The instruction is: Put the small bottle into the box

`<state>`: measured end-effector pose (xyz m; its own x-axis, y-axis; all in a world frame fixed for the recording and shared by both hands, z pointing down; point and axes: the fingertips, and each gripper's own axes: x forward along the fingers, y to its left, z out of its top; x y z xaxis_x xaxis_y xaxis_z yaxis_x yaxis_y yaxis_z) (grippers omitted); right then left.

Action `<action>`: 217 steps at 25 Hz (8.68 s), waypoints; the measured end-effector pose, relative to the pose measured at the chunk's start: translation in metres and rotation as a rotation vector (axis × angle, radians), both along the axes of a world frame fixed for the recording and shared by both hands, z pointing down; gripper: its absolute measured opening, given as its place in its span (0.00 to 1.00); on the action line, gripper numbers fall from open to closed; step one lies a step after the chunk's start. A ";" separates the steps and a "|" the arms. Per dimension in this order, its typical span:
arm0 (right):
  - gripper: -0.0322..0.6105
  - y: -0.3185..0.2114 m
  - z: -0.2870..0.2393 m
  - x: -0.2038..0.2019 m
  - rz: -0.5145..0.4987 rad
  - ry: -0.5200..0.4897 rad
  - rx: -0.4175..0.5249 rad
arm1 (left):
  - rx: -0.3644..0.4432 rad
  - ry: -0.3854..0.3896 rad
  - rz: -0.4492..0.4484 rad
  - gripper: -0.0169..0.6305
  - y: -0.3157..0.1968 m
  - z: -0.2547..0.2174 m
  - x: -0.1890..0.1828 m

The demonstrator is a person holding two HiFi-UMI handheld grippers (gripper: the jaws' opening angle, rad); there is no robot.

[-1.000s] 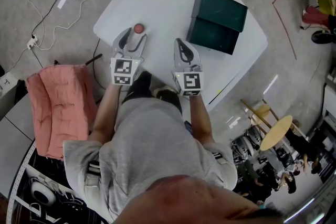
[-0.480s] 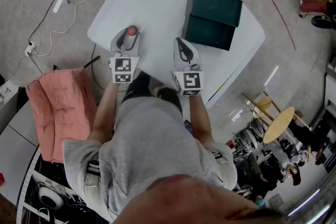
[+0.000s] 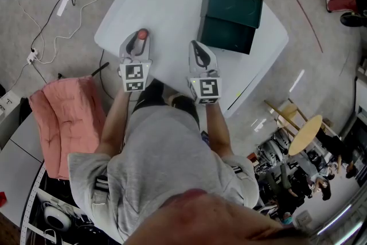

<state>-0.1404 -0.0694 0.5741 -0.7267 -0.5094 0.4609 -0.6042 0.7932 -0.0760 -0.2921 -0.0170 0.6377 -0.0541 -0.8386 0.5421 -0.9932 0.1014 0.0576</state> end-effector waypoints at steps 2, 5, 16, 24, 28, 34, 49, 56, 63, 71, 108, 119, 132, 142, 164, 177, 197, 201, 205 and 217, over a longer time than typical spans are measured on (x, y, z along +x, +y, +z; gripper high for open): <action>0.05 0.000 -0.001 0.001 0.001 -0.003 0.005 | 0.004 -0.005 0.000 0.25 0.000 0.000 0.001; 0.05 0.002 -0.001 0.002 -0.001 -0.002 0.010 | 0.006 -0.009 -0.004 0.24 0.000 0.001 0.000; 0.05 0.005 -0.016 0.014 0.023 -0.010 0.034 | 0.049 -0.037 0.044 0.24 -0.005 -0.026 0.016; 0.05 0.010 -0.037 0.028 0.079 -0.037 0.067 | 0.112 -0.032 0.070 0.24 -0.005 -0.060 0.029; 0.05 0.014 -0.050 0.038 0.111 -0.054 0.094 | 0.142 -0.027 0.089 0.24 -0.002 -0.079 0.037; 0.05 0.024 -0.061 0.058 0.165 -0.077 0.119 | 0.177 -0.047 0.119 0.24 0.004 -0.101 0.048; 0.05 0.038 -0.086 0.119 0.270 -0.083 0.169 | 0.240 -0.042 0.203 0.24 0.004 -0.141 0.103; 0.05 0.028 -0.084 0.156 0.319 -0.084 0.164 | 0.248 -0.041 0.252 0.24 -0.014 -0.147 0.138; 0.05 0.013 -0.085 0.193 0.374 -0.086 0.173 | 0.247 -0.040 0.312 0.24 -0.039 -0.147 0.175; 0.05 -0.005 -0.085 0.230 0.422 -0.082 0.172 | 0.246 -0.045 0.362 0.24 -0.061 -0.150 0.213; 0.05 -0.096 -0.034 0.290 0.509 -0.070 0.057 | 0.190 -0.006 0.593 0.24 -0.174 -0.091 0.327; 0.05 -0.117 -0.014 0.303 0.528 -0.061 0.015 | 0.165 0.013 0.639 0.24 -0.195 -0.066 0.349; 0.05 -0.128 0.002 0.312 0.548 -0.036 -0.012 | 0.142 0.009 0.690 0.24 -0.208 -0.041 0.366; 0.05 -0.134 0.010 0.316 0.556 -0.029 -0.026 | 0.123 -0.006 0.711 0.24 -0.213 -0.030 0.371; 0.05 -0.131 0.010 0.319 0.556 -0.015 -0.019 | 0.071 -0.027 0.707 0.24 -0.204 -0.009 0.371; 0.05 -0.130 -0.002 0.318 0.553 -0.024 0.004 | 0.139 0.025 0.671 0.42 -0.204 -0.036 0.368; 0.05 -0.103 -0.054 0.283 0.478 -0.077 0.135 | 0.246 0.014 0.500 0.24 -0.161 -0.102 0.303; 0.05 -0.096 -0.070 0.276 0.465 -0.096 0.163 | 0.271 0.004 0.469 0.20 -0.145 -0.114 0.289; 0.05 -0.089 -0.079 0.264 0.445 -0.106 0.182 | 0.301 -0.010 0.444 0.17 -0.135 -0.126 0.275; 0.05 -0.052 -0.089 0.227 0.395 -0.121 0.210 | 0.355 -0.010 0.362 0.09 -0.095 -0.152 0.226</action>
